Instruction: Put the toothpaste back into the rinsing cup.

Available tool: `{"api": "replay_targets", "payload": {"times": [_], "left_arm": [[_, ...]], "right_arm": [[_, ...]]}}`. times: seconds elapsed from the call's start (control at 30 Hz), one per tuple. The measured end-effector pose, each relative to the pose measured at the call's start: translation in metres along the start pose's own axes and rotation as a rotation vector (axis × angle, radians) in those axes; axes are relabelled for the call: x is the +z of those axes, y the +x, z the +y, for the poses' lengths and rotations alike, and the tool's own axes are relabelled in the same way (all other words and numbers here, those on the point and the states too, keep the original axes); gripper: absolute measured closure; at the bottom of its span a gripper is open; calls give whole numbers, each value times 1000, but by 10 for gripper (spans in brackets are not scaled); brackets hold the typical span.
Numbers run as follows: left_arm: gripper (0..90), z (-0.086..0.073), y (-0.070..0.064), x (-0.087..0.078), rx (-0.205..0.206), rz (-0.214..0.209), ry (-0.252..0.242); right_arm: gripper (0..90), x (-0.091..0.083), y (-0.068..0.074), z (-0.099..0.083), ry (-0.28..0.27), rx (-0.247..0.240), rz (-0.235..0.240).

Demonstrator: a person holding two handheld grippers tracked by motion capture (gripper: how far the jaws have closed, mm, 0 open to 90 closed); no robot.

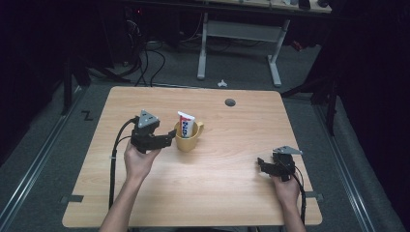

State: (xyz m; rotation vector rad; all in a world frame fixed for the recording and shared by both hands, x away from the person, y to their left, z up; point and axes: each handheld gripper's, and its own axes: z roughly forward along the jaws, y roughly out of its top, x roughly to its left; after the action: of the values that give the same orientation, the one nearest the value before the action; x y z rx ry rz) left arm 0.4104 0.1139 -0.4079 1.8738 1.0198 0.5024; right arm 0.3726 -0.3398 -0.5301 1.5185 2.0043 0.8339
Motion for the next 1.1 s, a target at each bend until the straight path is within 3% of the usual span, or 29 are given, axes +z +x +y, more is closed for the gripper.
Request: {"api": "replay_targets", "payload": {"times": [0.23,1.1], "left_arm": [[290,-6,4,-8,-6,26,-14],[286,-17,7,-26,-19,36,-41]], "right_arm": [[285,0,0,0,0,0,0],[285,0,0,0,-1,0,0]]}}
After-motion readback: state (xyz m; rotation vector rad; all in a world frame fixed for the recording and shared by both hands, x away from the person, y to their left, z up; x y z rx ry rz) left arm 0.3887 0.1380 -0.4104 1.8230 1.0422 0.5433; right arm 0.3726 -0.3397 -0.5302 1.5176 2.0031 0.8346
